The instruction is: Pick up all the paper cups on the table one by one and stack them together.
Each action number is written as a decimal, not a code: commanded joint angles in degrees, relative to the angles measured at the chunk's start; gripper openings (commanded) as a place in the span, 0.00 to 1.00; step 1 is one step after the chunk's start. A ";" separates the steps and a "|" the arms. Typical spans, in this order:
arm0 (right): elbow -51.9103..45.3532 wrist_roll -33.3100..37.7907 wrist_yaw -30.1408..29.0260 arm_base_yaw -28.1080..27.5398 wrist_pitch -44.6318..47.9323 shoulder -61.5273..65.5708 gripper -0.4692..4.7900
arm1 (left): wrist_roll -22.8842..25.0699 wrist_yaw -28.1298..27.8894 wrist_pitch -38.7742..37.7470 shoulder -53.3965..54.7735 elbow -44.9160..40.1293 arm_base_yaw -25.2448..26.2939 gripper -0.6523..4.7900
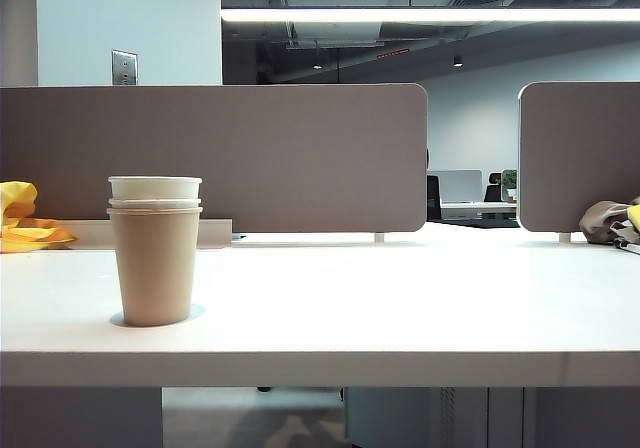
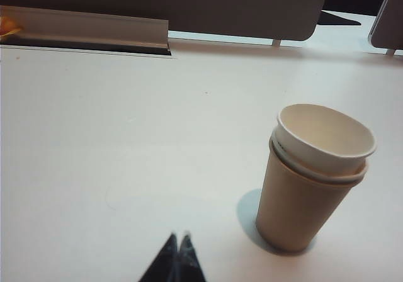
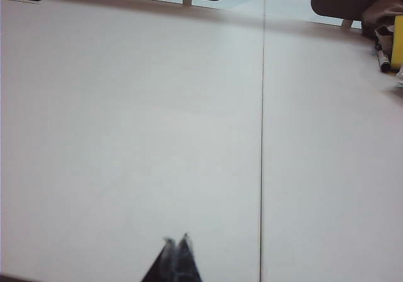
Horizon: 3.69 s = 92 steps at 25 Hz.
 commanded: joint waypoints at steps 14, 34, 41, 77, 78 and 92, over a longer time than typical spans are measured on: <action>-0.17 4.46 5.01 0.09 11.74 0.02 0.09 | 0.20 0.02 0.57 0.02 0.13 0.02 0.11; -0.42 4.15 3.28 0.22 11.74 0.02 0.09 | 0.17 0.02 0.57 0.02 0.13 0.00 0.11; -0.42 4.13 -2.56 0.20 8.76 0.02 0.09 | 0.17 0.02 0.59 0.02 0.13 0.00 0.11; -0.39 4.72 -1.84 0.09 -0.17 0.02 0.09 | 0.26 -9.66 -5.11 0.02 0.13 0.00 0.11; -0.39 4.72 -0.72 0.09 -0.11 0.02 0.09 | 0.26 -9.94 -5.18 0.02 0.13 0.00 0.11; -0.39 4.70 3.96 0.15 0.44 0.02 0.09 | 0.22 -10.08 -5.18 0.02 0.13 -0.02 0.11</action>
